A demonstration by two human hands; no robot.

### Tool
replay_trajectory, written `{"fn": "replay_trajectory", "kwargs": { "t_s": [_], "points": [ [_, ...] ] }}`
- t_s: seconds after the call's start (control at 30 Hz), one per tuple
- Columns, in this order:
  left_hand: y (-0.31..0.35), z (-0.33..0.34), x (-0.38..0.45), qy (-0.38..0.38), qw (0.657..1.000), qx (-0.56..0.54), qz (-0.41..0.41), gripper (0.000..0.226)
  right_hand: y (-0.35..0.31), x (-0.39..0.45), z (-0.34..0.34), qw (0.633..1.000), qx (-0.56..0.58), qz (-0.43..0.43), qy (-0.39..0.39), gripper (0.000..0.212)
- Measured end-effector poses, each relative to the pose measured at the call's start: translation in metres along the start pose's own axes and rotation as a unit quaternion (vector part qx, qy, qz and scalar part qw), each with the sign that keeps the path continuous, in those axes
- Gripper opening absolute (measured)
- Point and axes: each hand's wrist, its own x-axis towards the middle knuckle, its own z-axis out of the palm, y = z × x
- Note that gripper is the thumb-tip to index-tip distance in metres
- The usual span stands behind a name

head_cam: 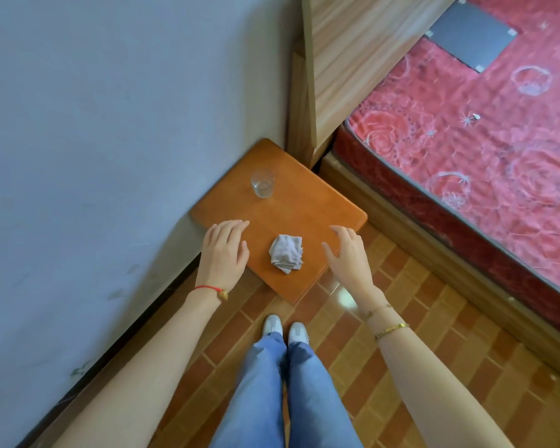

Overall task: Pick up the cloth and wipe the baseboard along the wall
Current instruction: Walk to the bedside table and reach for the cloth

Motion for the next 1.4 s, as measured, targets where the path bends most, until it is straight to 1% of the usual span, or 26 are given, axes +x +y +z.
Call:
{"fn": "replay_trajectory", "kwargs": {
  "t_s": [0.23, 0.37, 0.43, 0.53, 0.7, 0.8, 0.93, 1.07, 1.13, 1.23, 1.4],
  "points": [
    [-0.054, 0.109, 0.020, -0.046, 0.999, 0.013, -0.026, 0.044, 0.037, 0.053, 0.096, 0.998, 0.007, 0.024, -0.059, 0.045],
    [-0.079, 0.169, 0.020, -0.077, 0.996, 0.028, -0.045, 0.051, 0.057, 0.069, 0.151, 0.997, 0.006, 0.030, -0.076, 0.041],
    [-0.087, 0.193, 0.018, -0.086, 0.994, 0.034, -0.058, 0.053, 0.064, 0.072, 0.172, 0.997, 0.015, 0.035, -0.069, 0.044],
    [-0.094, 0.218, 0.015, -0.087, 0.992, 0.041, -0.076, 0.054, 0.069, 0.071, 0.193, 0.998, 0.031, 0.033, -0.035, 0.050],
    [-0.100, 0.237, 0.009, -0.058, 0.993, 0.070, -0.080, 0.054, 0.067, 0.071, 0.207, 0.997, 0.067, 0.041, 0.003, 0.052],
    [-0.100, 0.236, 0.008, -0.056, 0.992, 0.078, -0.080, 0.054, 0.060, 0.073, 0.209, 0.995, 0.072, 0.067, -0.001, 0.048],
    [-0.097, 0.223, 0.012, -0.079, 0.991, 0.074, -0.075, 0.052, 0.050, 0.073, 0.201, 0.993, 0.051, 0.094, -0.044, 0.030],
    [-0.085, 0.189, 0.010, -0.100, 0.990, 0.057, -0.081, 0.049, 0.036, 0.065, 0.170, 0.978, 0.123, 0.155, -0.063, 0.027],
    [-0.073, 0.165, 0.010, -0.103, 0.990, 0.047, -0.079, 0.047, 0.029, 0.057, 0.145, 0.970, 0.161, 0.174, -0.058, 0.023],
    [-0.054, 0.123, 0.012, -0.101, 0.992, 0.035, -0.072, 0.045, 0.013, 0.041, 0.099, 0.948, 0.241, 0.205, -0.043, 0.020],
    [-0.014, 0.042, 0.018, -0.062, 0.998, 0.012, -0.022, 0.041, -0.023, 0.004, 0.017, 0.915, 0.353, 0.196, -0.011, 0.020]
  ]
}}
